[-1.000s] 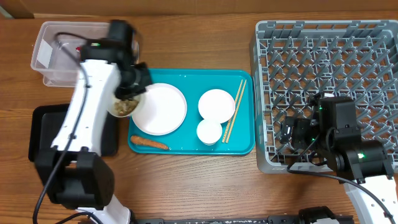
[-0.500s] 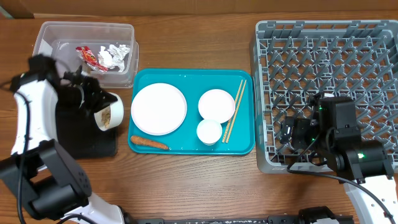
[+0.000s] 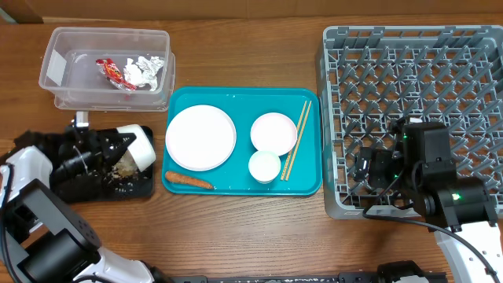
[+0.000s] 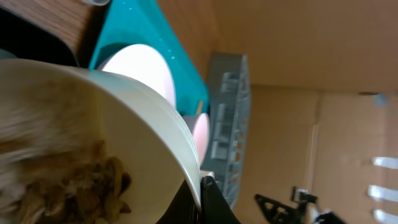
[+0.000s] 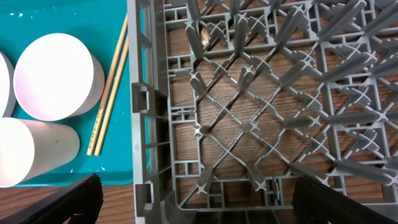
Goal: Sort waste into correct bins and load items into the dishwasher
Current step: 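Carry the bowl over the black tray and tip out the food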
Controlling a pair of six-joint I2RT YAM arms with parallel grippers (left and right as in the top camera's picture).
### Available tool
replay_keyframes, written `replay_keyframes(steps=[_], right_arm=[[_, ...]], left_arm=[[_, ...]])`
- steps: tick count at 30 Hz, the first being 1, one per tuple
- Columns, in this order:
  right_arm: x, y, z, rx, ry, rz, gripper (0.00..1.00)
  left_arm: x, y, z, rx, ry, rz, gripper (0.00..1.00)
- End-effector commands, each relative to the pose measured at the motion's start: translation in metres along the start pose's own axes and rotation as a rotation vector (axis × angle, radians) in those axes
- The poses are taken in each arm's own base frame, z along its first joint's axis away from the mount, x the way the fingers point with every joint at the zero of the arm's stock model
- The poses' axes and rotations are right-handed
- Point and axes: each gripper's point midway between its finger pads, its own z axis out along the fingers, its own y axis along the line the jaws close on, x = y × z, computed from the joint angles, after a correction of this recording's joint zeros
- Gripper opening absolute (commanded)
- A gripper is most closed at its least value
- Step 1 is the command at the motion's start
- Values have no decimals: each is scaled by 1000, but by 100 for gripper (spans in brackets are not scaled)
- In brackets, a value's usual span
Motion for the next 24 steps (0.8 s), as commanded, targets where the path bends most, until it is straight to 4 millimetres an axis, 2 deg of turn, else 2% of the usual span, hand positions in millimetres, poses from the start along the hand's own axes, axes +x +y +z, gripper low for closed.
replay_keyframes(steps=[1, 9, 24], right_arm=[[-11, 0, -8, 2, -36, 4, 100], [-11, 0, -8, 3, -36, 4, 100], [-11, 0, -8, 3, -36, 4, 100]], left_arm=[[-2, -24, -12, 165, -64, 33, 4], [-7, -29, -22, 218, -102, -1, 4], [-7, -29, -23, 222, -105, -7, 4]])
